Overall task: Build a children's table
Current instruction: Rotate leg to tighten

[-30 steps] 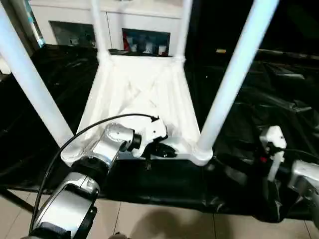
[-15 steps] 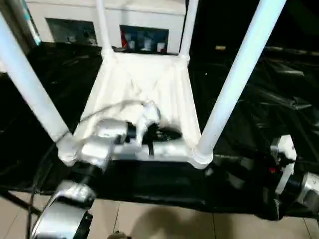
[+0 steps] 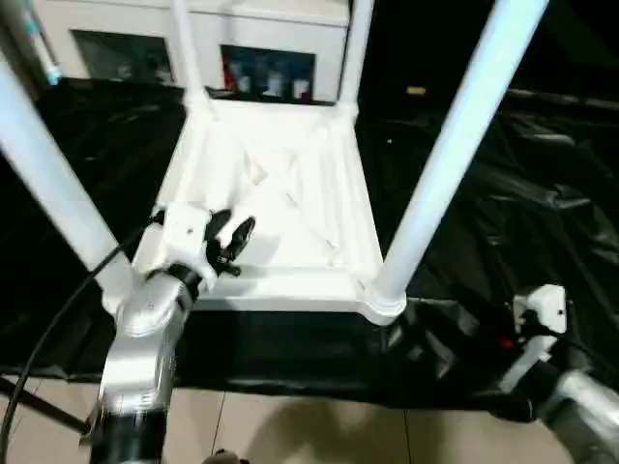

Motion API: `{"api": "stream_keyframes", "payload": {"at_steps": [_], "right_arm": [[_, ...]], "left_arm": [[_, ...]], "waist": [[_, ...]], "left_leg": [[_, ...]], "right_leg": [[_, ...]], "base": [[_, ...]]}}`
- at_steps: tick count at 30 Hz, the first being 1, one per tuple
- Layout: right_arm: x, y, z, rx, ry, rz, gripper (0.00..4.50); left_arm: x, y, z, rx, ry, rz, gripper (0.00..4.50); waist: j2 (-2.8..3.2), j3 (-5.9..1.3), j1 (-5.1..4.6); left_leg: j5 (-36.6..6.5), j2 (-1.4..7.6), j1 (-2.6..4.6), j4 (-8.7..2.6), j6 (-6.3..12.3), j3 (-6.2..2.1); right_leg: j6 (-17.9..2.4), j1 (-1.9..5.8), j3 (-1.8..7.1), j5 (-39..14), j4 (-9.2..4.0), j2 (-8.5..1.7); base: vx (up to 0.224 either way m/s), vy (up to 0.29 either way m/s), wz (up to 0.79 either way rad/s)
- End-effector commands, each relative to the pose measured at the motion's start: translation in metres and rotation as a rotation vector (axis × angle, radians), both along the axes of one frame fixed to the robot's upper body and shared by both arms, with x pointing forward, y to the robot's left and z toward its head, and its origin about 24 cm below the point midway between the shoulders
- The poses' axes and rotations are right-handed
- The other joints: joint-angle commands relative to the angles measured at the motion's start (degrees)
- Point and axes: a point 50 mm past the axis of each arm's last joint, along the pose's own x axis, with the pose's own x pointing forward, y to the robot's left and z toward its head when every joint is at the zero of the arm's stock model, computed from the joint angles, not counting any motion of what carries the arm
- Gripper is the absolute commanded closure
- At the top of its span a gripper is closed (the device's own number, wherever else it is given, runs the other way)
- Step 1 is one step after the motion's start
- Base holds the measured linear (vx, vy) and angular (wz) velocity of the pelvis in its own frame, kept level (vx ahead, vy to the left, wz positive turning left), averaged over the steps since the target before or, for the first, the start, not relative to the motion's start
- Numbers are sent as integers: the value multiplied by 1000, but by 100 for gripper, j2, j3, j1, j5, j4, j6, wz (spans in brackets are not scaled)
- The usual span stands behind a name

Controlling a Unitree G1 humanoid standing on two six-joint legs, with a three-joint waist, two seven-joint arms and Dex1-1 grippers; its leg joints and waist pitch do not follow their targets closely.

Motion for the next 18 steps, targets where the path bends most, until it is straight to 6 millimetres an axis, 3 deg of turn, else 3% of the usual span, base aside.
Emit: {"api": "stream_keyframes", "payload": {"at_steps": [1, 4, 6, 7, 8, 9, 11, 14, 17, 18], "right_arm": [[-1, 0, 1, -4, -19, -31, 34], [-3, 9, 0, 25, -27, -1, 2], [-5, 14, 0, 29, -24, 31, 0], [-7, 18, -1, 29, -20, 71, 0], [-10, 23, -3, 31, -10, 137, 0], [-11, 24, -3, 33, -7, 158, 0], [-13, 26, -3, 43, -6, 192, 0], [-10, 27, -3, 38, -9, 207, 0], [-4, 30, -7, 34, -9, 222, 0], [-4, 30, -7, 34, -9, 222, 0]], "left_arm": [[-5, -1, 5, 25, -42, 12, 185], [-16, 0, 5, -10, -79, 4, 166], [-23, -3, 2, -18, -74, -39, 150], [-29, -3, -1, -8, -64, -75, 150], [-40, 1, -5, -26, -44, -152, 141], [-43, 5, -4, -27, -41, -176, 131], [-50, 13, -5, -46, -11, -238, 111], [-61, 24, -7, -22, 54, -336, 99], [-75, 45, -6, 23, 95, -348, 70], [-75, 45, -6, 23, 95, -348, 68]], "waist": [[21, -263, -17], [65, -254, -8], [48, -259, -10], [75, -249, -9], [80, -266, 6], [73, -244, -14], [100, -262, -14], [88, -245, -18], [84, -250, -15], [104, -236, -34]], "left_leg": [[-1721, 148, 118, -396, 151, -78], [-1847, 150, 95, -431, 62, -111], [-1857, 141, 97, -425, 44, -109], [-1886, 141, 85, -434, 48, -112], [-1857, 136, 100, -417, 41, -118], [-1872, 131, 66, -439, 69, -110], [-1928, 127, 100, -429, 43, -109], [-1976, 132, 110, -449, 33, -107], [-2017, 133, 133, -445, -4, -106], [-2052, 124, 112, -463, -15, -110]], "right_leg": [[-594, 131, 116, -1357, -475, -136], [-543, 147, 110, -1348, -474, -143], [-540, 149, 112, -1268, -467, -134], [-520, 150, 116, -1267, -465, -135], [-514, 159, 118, -1212, -455, -145], [-491, 158, 126, -1224, -461, -128], [-520, 133, 134, -1197, -446, -114], [-583, 126, 135, -1215, -438, -106], [-620, 117, 136, -1289, -420, -112], [-609, 120, 136, -1349, -430, -112]], "base": [[0, 0, 0], [0, 0, 0], [0, 0, 0], [0, 0, 0], [0, 0, 0], [0, 0, 0], [0, 0, 0], [0, 0, 0], [0, 0, 0], [0, 0, 0]]}}
